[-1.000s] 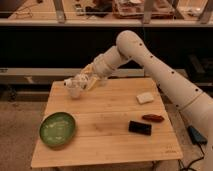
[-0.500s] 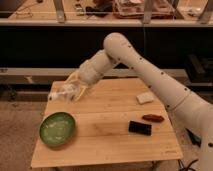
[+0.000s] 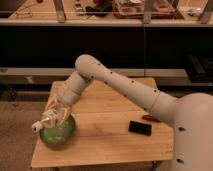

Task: Place the bottle in the ceramic bowl

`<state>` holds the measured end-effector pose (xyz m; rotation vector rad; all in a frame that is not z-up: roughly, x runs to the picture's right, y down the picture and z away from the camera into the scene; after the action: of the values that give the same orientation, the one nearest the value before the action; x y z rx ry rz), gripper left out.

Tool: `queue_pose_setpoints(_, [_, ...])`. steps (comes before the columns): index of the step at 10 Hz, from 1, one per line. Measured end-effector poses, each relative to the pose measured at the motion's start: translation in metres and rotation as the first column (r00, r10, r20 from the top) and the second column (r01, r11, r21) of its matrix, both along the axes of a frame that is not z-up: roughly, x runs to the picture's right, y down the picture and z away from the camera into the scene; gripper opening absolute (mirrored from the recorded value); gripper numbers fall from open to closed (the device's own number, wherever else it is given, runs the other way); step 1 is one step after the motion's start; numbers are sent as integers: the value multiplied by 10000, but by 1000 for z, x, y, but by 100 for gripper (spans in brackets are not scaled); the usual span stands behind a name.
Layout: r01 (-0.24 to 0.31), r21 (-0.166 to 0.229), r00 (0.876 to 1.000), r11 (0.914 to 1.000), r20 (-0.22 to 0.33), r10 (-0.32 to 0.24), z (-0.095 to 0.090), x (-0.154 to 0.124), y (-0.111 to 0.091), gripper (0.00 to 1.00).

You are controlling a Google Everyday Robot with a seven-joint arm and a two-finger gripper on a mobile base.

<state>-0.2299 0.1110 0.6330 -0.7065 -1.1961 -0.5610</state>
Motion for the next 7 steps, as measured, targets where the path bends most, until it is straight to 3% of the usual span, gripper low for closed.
queue_pose_setpoints(3, [198, -247, 9992, 9995, -337, -206, 35, -27, 20, 0])
queue_pose_setpoints(7, [408, -708, 9989, 9967, -198, -423, 41, -48, 47, 0])
